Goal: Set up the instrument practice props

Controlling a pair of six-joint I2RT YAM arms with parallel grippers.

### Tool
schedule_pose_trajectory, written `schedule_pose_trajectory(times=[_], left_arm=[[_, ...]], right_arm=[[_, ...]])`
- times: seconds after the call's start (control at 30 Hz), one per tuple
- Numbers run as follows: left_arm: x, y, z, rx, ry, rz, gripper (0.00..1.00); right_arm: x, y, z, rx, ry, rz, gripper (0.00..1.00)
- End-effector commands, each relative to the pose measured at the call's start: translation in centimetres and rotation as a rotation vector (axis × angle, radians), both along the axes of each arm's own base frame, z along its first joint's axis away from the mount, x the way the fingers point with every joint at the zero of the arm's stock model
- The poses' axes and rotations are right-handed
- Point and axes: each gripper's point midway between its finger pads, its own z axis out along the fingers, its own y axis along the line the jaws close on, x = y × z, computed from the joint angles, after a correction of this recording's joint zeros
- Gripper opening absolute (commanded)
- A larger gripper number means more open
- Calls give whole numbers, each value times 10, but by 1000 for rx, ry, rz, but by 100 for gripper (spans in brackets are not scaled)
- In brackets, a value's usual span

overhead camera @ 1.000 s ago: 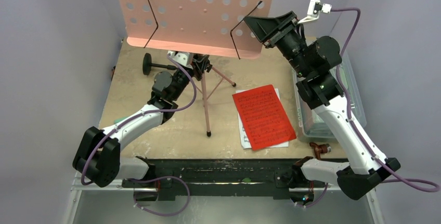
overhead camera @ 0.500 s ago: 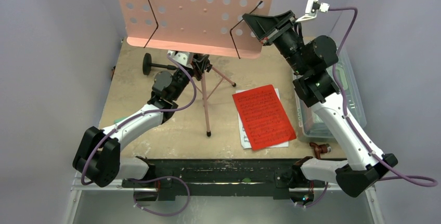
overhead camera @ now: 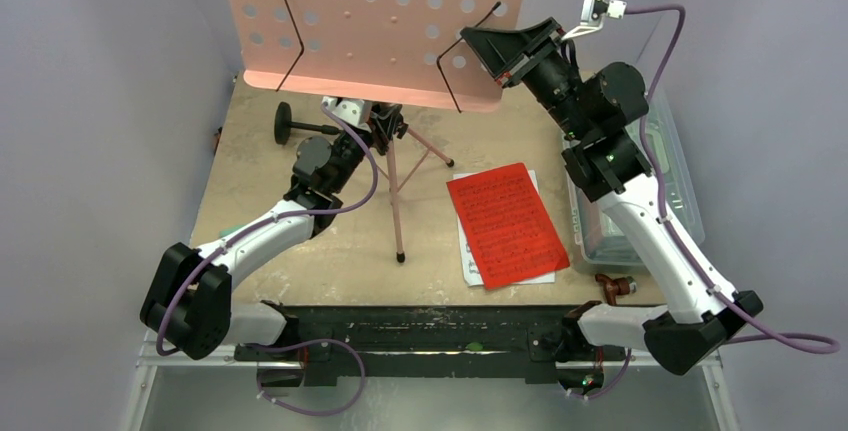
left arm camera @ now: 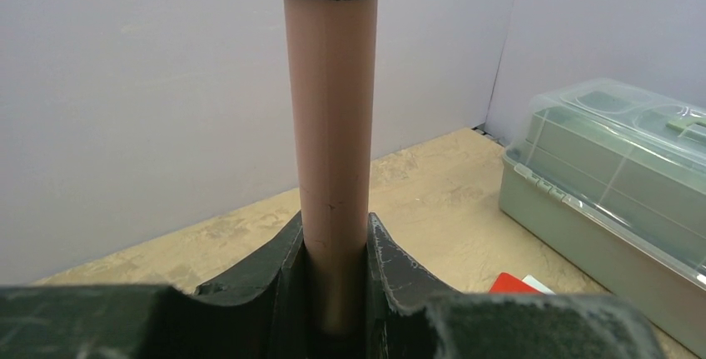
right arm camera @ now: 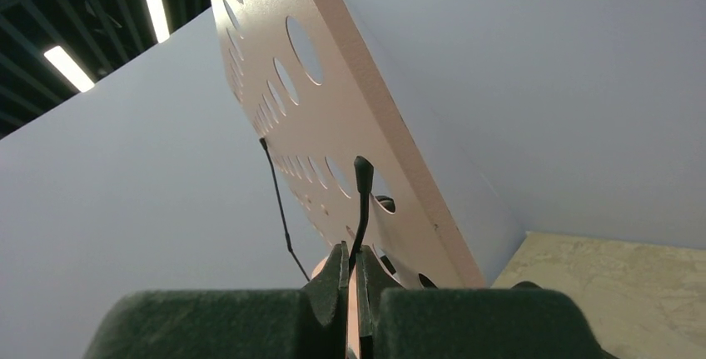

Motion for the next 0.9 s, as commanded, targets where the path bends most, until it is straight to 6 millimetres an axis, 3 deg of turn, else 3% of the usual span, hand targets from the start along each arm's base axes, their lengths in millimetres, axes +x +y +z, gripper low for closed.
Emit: schedule_pose_trajectory(times=[0.0,0.1,0.4,0.6,0.7,0.8,0.87], left_arm=[[-4,-17,-6,-3,41,-78,0],[-4,-17,-4,-6,40,-79,0],[-3,-17,-8,-1,48,-77,0],[-3,-18,-9,-2,52,-81,0],[-2,-17,-9,-1,51,-76,0],[-2,-17,-10,1,52,-73,0],[-2,-17,-9,1,51,-71,0]], right_arm=[[10,18,-54,-178,78,13,0],[2,18,-47,-206,11,13,0],[-18,12,3,-245,-192,-23,0],[-15,8,17,-222,-206,-55,0],[-13,6,23,-190,-191,-72,17],[-7,-4,25,-185,-170,-135,23],[-10,-9,26,-198,-178,-154,32]])
